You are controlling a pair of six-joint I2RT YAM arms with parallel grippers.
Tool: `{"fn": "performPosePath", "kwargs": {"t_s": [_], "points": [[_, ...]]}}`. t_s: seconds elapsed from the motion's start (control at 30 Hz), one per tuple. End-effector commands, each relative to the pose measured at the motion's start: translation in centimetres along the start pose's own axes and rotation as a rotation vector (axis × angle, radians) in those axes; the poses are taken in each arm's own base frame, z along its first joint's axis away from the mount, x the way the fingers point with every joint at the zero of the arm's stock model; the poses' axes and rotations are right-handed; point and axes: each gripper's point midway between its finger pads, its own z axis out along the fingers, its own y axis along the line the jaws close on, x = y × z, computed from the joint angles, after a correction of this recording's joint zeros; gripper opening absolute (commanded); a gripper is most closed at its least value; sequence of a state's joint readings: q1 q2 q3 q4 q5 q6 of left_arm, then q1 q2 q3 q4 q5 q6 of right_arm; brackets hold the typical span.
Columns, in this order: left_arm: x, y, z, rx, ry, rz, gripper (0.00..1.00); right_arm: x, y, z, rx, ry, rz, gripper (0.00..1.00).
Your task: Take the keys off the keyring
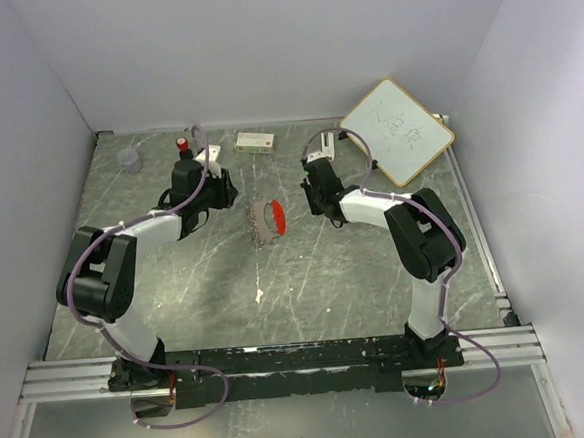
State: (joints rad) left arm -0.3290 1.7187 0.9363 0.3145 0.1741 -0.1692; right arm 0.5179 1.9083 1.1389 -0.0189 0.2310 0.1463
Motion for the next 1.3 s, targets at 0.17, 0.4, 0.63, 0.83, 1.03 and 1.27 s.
{"fn": "performPosePath", "kwargs": {"t_s": [0.17,0.4,0.63,0.83,1.03,1.27], "points": [[-2.6,-0.3,-2.5,-0.010,-0.109,0.009,0.48,-0.5,1.0,1.3,-0.045,-0.028,0.038,0.37],[-2.4,-0.4,-3.1,-0.010,-0.113,0.008,0.48,-0.9,0.8,0.7,-0.047,-0.056,0.043,0.58],[-3.3,-0.3,-4.1,-0.024,-0.142,0.016,0.59,-4.0,1.1,-2.4,-0.091,-0.159,0.046,0.83],[-3.9,0.9,-6.7,-0.119,-0.200,0.027,1.00,-6.0,-0.8,-5.4,-0.022,-0.259,0.096,1.00],[-3.9,1.7,-9.9,-0.181,-0.286,0.046,1.00,-5.3,-5.1,-8.2,0.174,-0.346,0.210,1.00],[-3.1,2.8,-12.3,-0.261,-0.288,0.041,1.00,-5.0,-11.1,-14.0,0.463,-0.459,0.298,1.00]]}}
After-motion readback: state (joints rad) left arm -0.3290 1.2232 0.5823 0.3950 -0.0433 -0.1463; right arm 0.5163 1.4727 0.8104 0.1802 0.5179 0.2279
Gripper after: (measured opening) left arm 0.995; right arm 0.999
